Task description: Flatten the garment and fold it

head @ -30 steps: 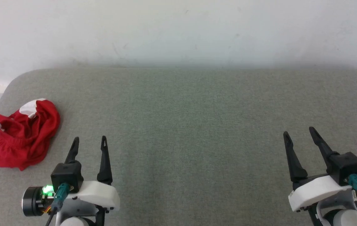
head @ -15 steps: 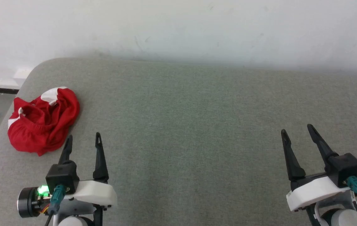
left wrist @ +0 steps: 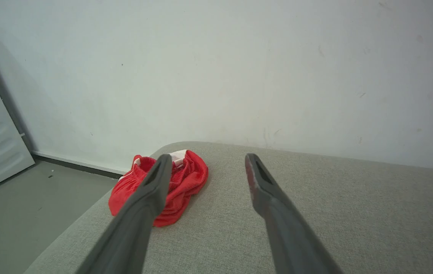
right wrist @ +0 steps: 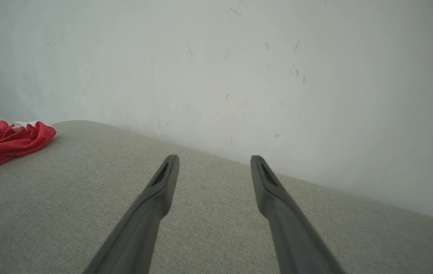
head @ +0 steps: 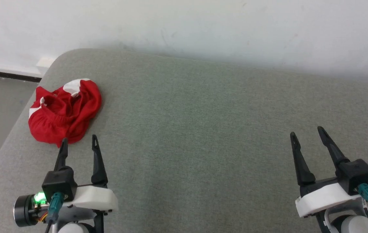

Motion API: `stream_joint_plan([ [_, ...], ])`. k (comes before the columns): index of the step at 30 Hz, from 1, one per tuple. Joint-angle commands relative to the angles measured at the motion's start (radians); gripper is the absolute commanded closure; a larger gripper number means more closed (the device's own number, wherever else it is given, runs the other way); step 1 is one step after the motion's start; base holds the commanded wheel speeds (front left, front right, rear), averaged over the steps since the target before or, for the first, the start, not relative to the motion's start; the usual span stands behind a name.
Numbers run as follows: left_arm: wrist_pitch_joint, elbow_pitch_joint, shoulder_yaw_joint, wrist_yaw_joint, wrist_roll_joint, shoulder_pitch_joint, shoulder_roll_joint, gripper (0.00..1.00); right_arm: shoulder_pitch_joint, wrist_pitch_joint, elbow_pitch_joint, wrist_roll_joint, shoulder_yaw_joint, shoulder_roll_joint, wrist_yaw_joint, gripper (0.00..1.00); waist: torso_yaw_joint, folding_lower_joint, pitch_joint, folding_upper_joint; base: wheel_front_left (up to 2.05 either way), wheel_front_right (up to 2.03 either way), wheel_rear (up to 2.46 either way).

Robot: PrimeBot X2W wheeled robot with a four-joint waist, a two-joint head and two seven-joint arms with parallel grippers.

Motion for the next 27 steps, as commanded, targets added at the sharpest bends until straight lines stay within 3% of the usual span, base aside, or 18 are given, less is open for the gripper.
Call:
stream_joint_plan([
  [1,-0.009,-0.007,0.007,0.010,-0.008,-0.009,-0.003,0.00,-0.002,-0.010,-0.006,-0.007,-0.003,0.002,-0.001,0.00,0.013,0.0000,0.005,-0.0001,0.00,0.00,0.00],
  [22,-0.053,0.000,0.042,0.078,-0.039,-0.024,-0.004,0.00,-0.007,-0.053,-0.018,-0.026,0.007,0.003,-0.001,0.00,0.123,0.0000,0.032,-0.0001,0.00,0.00,0.00],
  [27,-0.064,0.004,0.100,0.052,-0.051,-0.069,0.001,0.00,-0.006,-0.064,-0.023,-0.038,0.012,0.003,-0.002,0.00,0.143,0.0000,0.039,-0.0001,0.00,0.00,0.00],
])
